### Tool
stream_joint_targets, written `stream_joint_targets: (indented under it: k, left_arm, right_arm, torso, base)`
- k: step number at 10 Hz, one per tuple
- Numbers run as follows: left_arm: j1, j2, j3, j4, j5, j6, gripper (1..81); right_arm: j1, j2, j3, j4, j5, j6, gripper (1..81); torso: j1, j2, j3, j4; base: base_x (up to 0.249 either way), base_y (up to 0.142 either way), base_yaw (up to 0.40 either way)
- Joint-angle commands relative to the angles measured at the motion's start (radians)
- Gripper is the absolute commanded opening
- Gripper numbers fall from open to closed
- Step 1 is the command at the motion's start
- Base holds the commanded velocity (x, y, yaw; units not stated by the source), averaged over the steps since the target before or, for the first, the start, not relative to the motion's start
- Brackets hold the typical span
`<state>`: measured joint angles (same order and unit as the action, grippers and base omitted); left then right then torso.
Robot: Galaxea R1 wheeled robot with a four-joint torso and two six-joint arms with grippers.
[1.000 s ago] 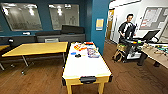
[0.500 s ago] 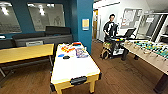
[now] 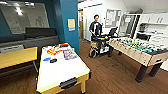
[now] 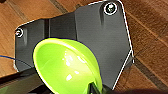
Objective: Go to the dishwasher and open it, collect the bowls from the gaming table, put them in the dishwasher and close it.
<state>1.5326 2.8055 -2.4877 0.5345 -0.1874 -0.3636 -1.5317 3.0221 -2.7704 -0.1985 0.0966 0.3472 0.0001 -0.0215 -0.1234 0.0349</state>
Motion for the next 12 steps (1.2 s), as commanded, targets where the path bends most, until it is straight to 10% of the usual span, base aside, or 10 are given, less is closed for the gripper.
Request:
stream_joint_targets:
  k: [1,12]
  left_arm:
    - [-0.039,-0.012,0.001,0.010,0.054,0.005,1.0]
    - [-0.045,-0.001,-0.005,0.010,0.065,0.005,1.0]
  right_arm:
    - [0.038,-0.006,0.003,-0.012,-0.051,-0.004,1.0]
    - [0.031,-0.006,0.003,-0.016,-0.049,-0.004,1.0]
  torso:
    - [0.000,0.000,0.000,0.000]
    - [0.000,0.000,0.000,0.000]
  base:
    - [0.000,0.000,-0.395]
    - [0.000,0.000,-0.395]
